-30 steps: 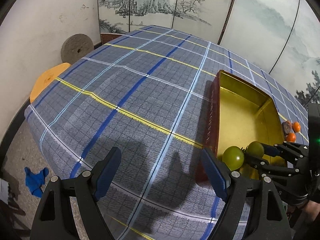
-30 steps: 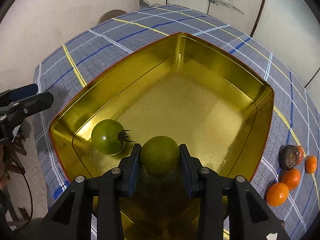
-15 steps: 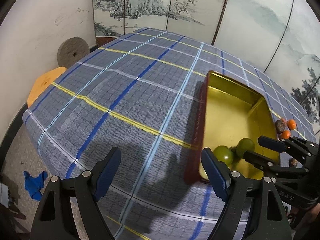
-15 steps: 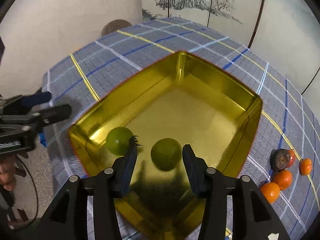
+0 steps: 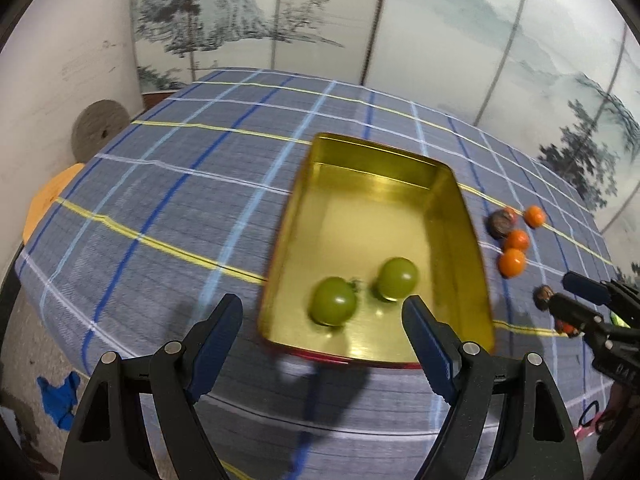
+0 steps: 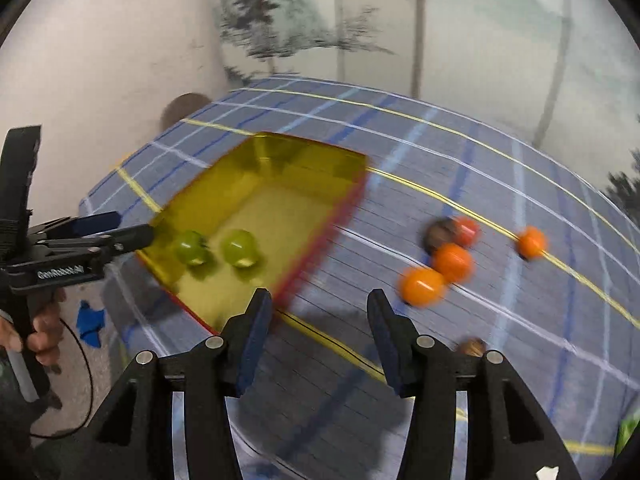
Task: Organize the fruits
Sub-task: 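Grasp the dark brown round fruit with the right gripper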
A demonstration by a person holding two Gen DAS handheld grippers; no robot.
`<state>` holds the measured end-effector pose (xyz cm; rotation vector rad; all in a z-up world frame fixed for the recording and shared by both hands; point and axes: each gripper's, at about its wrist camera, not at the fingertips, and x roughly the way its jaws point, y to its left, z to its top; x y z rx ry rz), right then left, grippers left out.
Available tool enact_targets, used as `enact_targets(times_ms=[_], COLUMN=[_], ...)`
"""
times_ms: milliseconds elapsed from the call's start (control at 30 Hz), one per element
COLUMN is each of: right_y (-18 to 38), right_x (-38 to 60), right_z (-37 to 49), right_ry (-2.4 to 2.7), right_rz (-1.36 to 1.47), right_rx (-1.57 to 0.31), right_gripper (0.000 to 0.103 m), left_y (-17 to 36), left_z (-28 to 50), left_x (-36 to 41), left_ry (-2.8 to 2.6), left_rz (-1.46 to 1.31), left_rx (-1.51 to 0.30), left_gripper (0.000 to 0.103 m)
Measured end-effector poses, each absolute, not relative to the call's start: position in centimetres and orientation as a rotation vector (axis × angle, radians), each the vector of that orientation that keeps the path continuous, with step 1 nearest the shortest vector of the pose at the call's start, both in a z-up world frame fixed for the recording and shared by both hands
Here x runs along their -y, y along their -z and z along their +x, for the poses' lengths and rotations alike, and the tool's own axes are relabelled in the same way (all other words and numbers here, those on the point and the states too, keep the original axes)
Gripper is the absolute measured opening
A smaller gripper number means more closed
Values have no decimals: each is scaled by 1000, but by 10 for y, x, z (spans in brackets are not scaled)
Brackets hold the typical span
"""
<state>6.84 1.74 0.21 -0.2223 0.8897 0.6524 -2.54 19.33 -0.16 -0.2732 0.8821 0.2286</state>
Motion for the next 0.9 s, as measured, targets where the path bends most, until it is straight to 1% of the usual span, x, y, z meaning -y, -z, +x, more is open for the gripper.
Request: enact_targets(times_ms=[200, 400, 633, 900], right_y=[8, 31, 58, 77], right_x=[58, 123, 152, 159], right_z=[67, 63, 61, 74], right_ry=[-493, -353, -309, -320], right_rz=[-162, -109, -104, -84], right_rx=[-918, -967, -1011, -1004], right_gripper=[49, 49, 49, 49], left_y=[-2, -3, -2, 0], left_z=[-22, -18, -10, 2], left_x=[-169, -146, -108, -67], left_ry=[-177, -132, -69, 14], left_rz=[-243, -214, -167, -145], left_rx=[-886, -893, -912, -944], left_gripper=[82, 82, 82, 82])
